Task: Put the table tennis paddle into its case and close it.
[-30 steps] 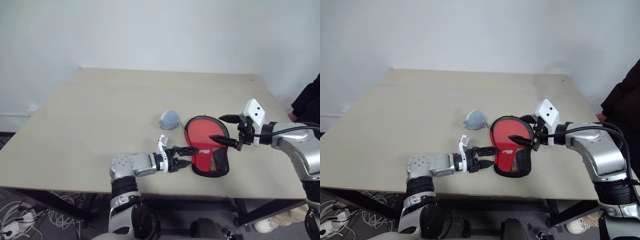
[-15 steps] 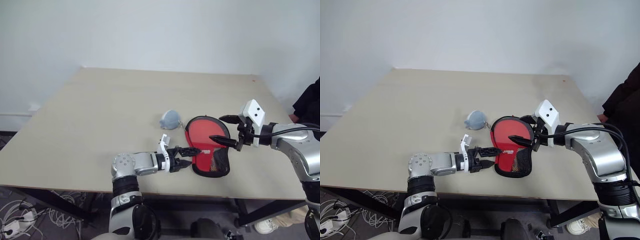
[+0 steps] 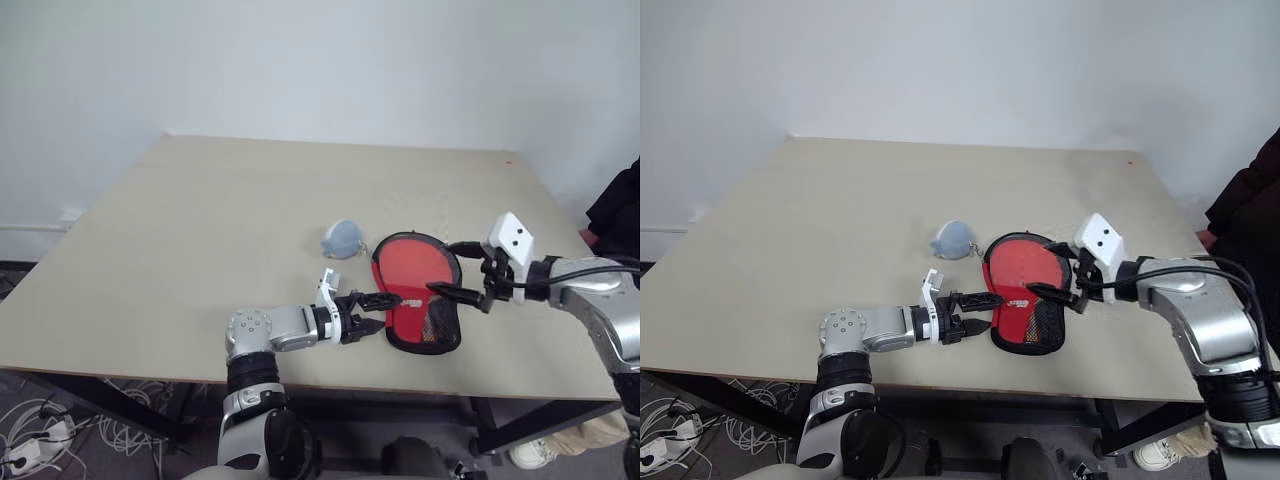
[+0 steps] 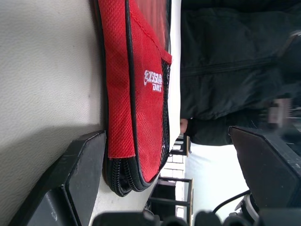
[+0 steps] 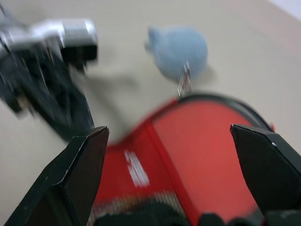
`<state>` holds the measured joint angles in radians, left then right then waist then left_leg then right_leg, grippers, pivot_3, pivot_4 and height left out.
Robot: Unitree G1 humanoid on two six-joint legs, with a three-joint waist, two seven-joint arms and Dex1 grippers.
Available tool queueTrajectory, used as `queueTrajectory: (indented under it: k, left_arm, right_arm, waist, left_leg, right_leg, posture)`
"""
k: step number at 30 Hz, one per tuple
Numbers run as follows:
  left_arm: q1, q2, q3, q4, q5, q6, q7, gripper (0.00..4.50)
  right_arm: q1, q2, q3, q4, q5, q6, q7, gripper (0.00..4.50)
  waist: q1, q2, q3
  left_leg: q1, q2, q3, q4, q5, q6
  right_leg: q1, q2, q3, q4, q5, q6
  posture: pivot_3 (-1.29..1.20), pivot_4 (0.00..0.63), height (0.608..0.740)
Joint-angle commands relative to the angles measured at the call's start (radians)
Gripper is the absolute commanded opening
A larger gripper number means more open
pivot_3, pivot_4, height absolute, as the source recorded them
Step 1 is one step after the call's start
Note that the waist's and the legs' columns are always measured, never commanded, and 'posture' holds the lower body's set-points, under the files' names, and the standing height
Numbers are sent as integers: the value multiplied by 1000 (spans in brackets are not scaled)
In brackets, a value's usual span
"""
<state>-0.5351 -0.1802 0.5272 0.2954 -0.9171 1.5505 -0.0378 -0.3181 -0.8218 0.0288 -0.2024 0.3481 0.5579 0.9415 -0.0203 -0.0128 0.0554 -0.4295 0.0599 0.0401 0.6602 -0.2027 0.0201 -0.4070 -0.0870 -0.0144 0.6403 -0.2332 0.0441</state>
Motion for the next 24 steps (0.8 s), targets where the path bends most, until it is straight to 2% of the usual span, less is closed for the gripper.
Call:
queueTrajectory:
  k: [1, 5, 16, 20, 24]
  left_arm:
    - [-47, -91, -31, 3, 19, -18, 37, 4452]
    - [-47, -73, -80, 11, 61, 17, 66, 4452]
    - [-34, -77, -115, 18, 32, -37, 31, 4452]
    - [-37, -77, -115, 32, 34, -49, 36, 3703]
    - [-44, -73, -111, 43, 35, -53, 41, 2574]
  right_arm:
    - [-2, -8, -27, 2, -11, -37, 2, 4500]
    - [7, -1, -27, -5, -11, -36, -5, 4500]
    - [4, 17, -25, -25, 1, -16, -21, 4500]
    - [-5, 22, -28, -28, 10, -4, -23, 4500]
    - [-19, 26, -30, -29, 18, 8, -26, 4500]
  waist:
    - [0, 0, 0]
    - [1, 0, 0]
    - [5, 0, -1]
    - [5, 0, 0]
    - [4, 0, 0]
  left_leg:
    - [0, 0, 0, 0, 0, 0]
    - [0, 0, -1, 0, 0, 0]
    - [0, -2, -1, 0, 0, 0]
    - [0, -2, -1, 0, 0, 0]
    - [0, -2, -1, 0, 0, 0]
  right_leg:
    - [0, 0, 0, 0, 0, 0]
    - [0, 0, 0, 0, 0, 0]
    - [1, -1, 0, -1, 0, 0]
    - [1, -1, 0, -1, 0, 0]
    - [1, -1, 0, -1, 0, 0]
  posture:
    - [0, 0, 725]
    - [0, 0, 725]
    - [0, 0, 725]
    - [0, 0, 725]
    - [0, 0, 725]
